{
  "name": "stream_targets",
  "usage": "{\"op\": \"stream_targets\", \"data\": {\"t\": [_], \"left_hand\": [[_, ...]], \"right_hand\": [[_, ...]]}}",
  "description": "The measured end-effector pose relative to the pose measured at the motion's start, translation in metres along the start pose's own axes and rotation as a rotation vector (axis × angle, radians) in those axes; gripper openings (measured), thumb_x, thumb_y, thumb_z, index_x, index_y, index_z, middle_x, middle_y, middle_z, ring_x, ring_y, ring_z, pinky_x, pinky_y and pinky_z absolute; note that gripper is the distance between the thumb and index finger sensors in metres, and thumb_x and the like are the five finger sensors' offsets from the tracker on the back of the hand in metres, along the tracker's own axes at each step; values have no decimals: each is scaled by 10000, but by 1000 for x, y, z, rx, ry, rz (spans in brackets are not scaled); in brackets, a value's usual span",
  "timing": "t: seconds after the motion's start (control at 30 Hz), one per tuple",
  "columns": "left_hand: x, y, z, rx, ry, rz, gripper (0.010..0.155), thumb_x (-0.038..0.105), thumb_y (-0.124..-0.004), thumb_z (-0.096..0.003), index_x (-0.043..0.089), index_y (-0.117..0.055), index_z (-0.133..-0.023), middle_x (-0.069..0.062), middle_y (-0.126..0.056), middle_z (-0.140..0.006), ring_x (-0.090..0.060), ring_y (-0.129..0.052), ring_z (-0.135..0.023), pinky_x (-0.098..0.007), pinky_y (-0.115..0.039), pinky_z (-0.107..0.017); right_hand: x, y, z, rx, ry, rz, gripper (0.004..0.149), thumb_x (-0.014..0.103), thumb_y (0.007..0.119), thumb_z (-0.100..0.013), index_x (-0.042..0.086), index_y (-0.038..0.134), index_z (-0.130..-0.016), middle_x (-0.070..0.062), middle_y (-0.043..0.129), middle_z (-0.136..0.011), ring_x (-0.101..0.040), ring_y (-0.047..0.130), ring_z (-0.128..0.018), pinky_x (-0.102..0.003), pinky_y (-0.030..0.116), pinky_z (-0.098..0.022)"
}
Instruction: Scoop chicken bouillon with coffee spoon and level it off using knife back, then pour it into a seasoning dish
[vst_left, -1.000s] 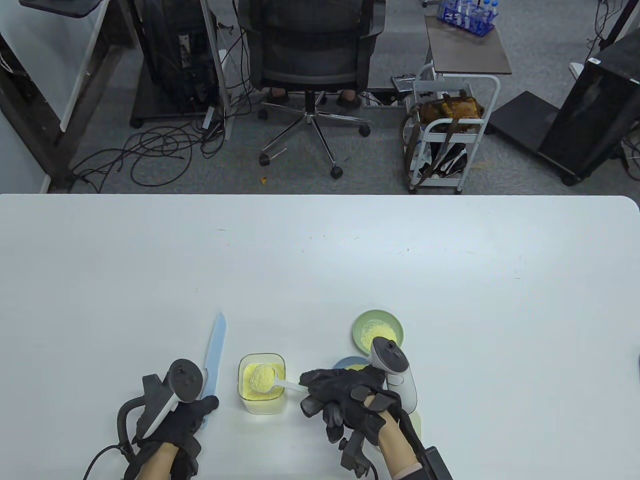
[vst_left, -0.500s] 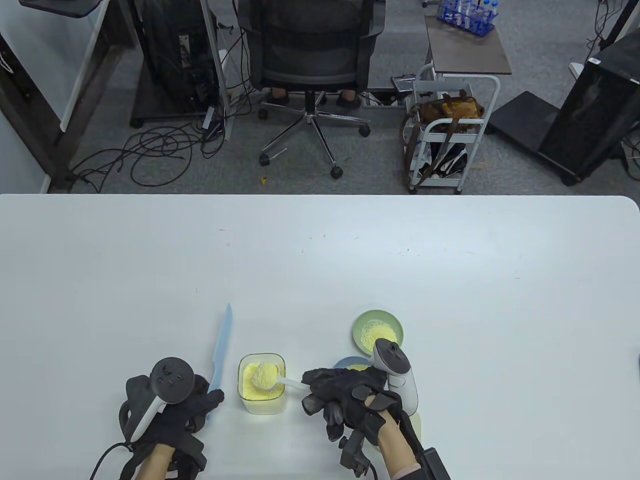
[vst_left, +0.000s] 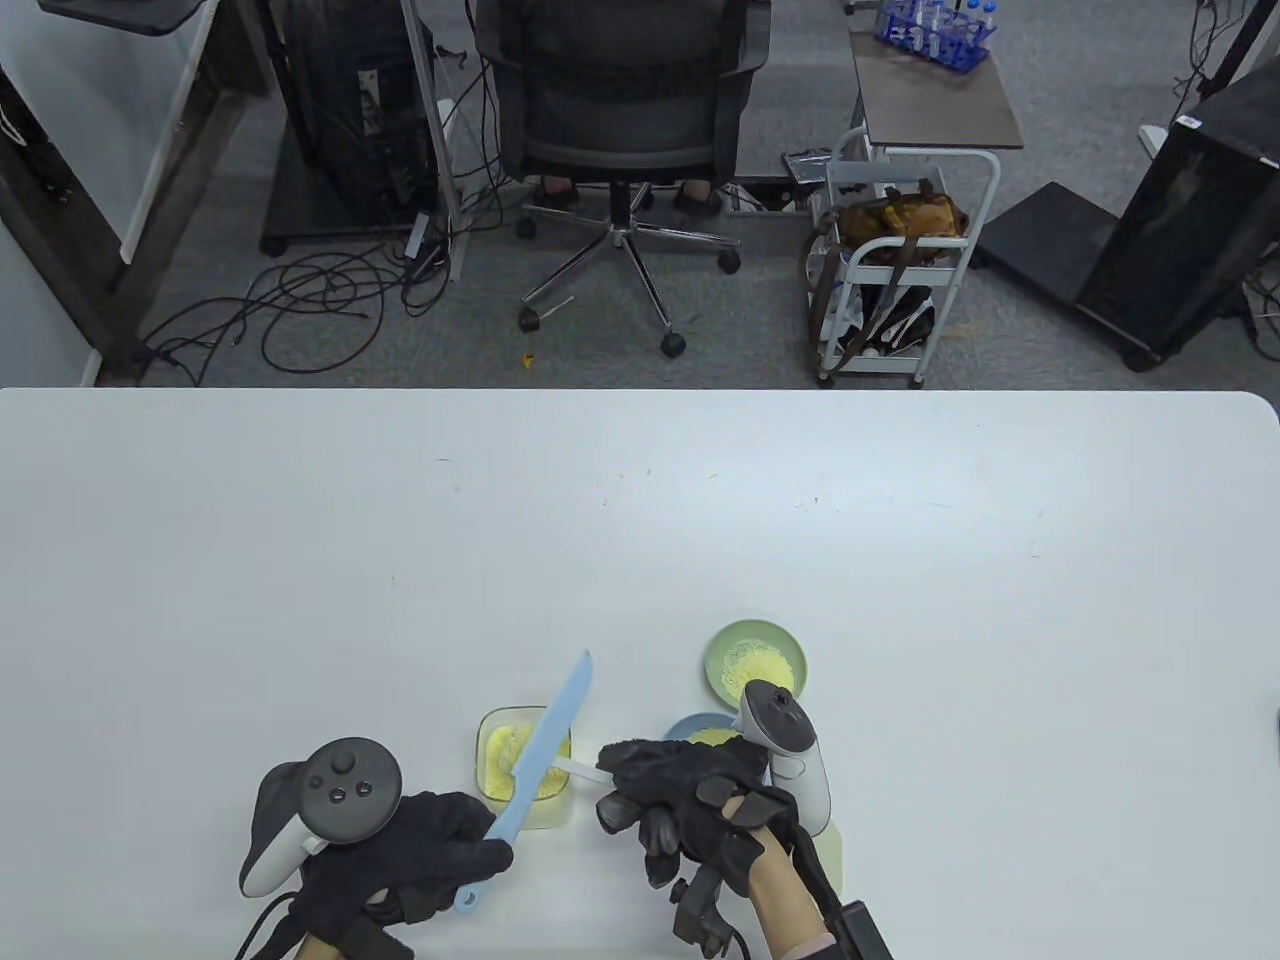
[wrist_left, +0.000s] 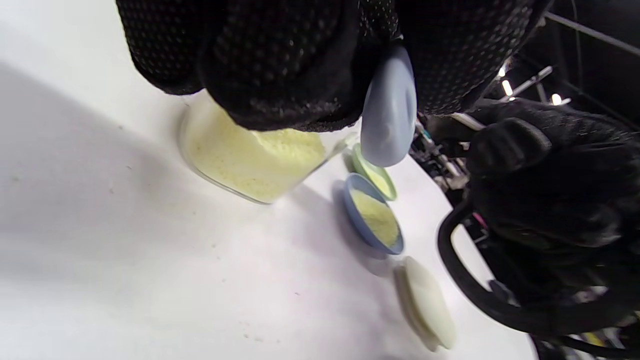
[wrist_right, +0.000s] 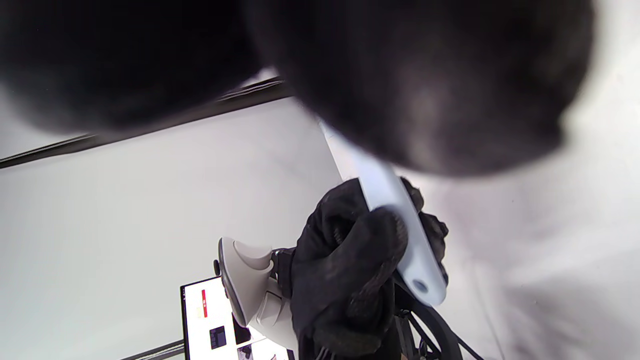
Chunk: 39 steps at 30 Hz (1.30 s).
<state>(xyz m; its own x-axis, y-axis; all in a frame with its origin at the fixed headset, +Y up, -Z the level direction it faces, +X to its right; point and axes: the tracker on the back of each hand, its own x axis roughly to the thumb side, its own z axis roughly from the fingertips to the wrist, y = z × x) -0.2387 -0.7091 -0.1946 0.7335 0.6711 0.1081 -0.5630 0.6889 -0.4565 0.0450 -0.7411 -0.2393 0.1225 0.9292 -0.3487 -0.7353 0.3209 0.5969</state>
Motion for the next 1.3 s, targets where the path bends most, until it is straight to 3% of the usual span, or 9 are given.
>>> {"op": "stream_targets", "data": {"t": [0.3, 0.5, 0.67, 0.8, 1.03, 1.3], "left_hand": [[-15, 6, -3, -2, 110, -29, 466, 433, -908, -434, 77, -876, -733, -126, -983, -491, -135, -979, -242, -431, -790, -469], [-16, 12, 2, 20, 101, -14, 463, 431, -901, -437, 84, -872, -742, -122, -980, -503, -133, -979, -254, -430, -787, -478], [-37, 28, 6, 186, 186, 71, 455, 416, -883, -438, 100, -861, -765, -122, -980, -543, -147, -993, -293, -439, -777, -496], [-62, 33, 2, 309, 367, -7, 466, 414, -883, -418, 96, -862, -758, -127, -983, -533, -144, -997, -283, -434, -782, -487], [-85, 11, -21, 204, 542, -138, 466, 419, -887, -397, 105, -869, -741, -117, -990, -520, -135, -1003, -264, -423, -794, -472], [-89, 8, -24, 207, 613, -286, 435, 434, -904, -334, 137, -896, -652, -84, -984, -430, -107, -966, -184, -393, -809, -424]], "right_hand": [[2, -3, 8, -22, -12, 16, 417, 108, 673, -472, -151, 503, -751, -335, 807, -458, 43, 952, -86, -225, 917, 11], [2, -6, 13, -29, -27, 3, 416, 109, 675, -471, -149, 508, -752, -335, 808, -456, 42, 952, -82, -224, 916, 13], [3, -7, 14, -29, -53, -7, 416, 112, 674, -473, -145, 507, -754, -332, 808, -460, 42, 952, -85, -224, 916, 9], [1, -7, 13, -9, -73, -30, 417, 117, 671, -477, -138, 503, -761, -327, 807, -470, 43, 953, -91, -226, 916, -1], [-3, -8, 16, -4, -78, -38, 418, 118, 671, -478, -139, 502, -761, -327, 806, -471, 42, 953, -92, -226, 915, -1], [-1, -11, 18, -1, -95, -39, 418, 118, 672, -476, -140, 505, -759, -326, 808, -468, 43, 953, -89, -224, 915, 2]]}}
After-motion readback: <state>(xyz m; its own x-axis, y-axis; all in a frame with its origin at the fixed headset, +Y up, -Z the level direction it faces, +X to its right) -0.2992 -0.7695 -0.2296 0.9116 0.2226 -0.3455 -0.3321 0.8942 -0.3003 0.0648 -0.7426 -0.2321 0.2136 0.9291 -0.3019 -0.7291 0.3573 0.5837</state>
